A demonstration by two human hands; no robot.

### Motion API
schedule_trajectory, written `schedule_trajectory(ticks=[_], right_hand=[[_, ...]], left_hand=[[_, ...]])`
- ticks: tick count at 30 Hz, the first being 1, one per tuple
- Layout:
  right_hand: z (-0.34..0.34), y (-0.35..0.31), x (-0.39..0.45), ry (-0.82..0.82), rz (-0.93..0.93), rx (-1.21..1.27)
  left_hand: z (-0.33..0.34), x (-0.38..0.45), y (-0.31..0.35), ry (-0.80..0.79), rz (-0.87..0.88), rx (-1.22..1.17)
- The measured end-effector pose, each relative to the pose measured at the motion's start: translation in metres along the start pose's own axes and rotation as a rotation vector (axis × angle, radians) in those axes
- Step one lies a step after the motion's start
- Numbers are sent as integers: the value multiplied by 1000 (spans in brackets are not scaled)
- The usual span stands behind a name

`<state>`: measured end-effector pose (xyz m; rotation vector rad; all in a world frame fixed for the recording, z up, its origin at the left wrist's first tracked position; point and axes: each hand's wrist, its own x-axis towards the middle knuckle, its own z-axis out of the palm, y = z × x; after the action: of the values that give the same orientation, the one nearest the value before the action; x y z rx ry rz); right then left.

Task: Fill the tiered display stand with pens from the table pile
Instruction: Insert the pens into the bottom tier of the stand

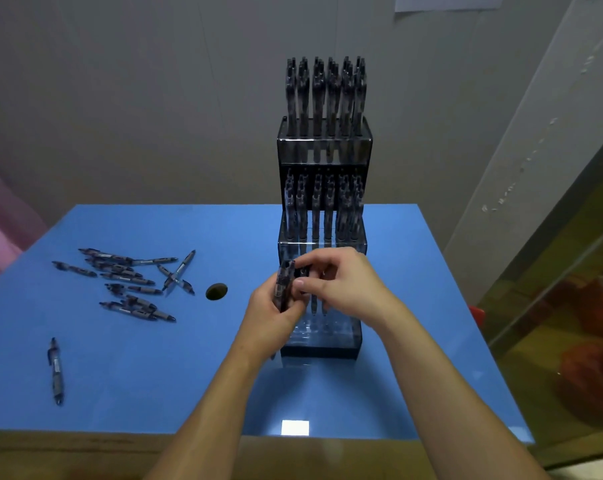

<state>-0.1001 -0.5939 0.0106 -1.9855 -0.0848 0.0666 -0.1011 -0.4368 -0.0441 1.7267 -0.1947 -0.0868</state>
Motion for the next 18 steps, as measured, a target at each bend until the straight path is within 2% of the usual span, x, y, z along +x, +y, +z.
schedule_trajectory(ticks=[4,9,14,18], right_hand=[[1,6,3,-72,-36,75],[1,9,4,-54,-43,151],[-8,4,3,21,-127,230],[-13,4,3,-3,-135,265]], left_hand=[[2,0,5,-63,21,-4],[2,1,6,-115,53,-24],[-2,4,1,-93,-15,-47],[-2,5,-4,-91,-57,-65]])
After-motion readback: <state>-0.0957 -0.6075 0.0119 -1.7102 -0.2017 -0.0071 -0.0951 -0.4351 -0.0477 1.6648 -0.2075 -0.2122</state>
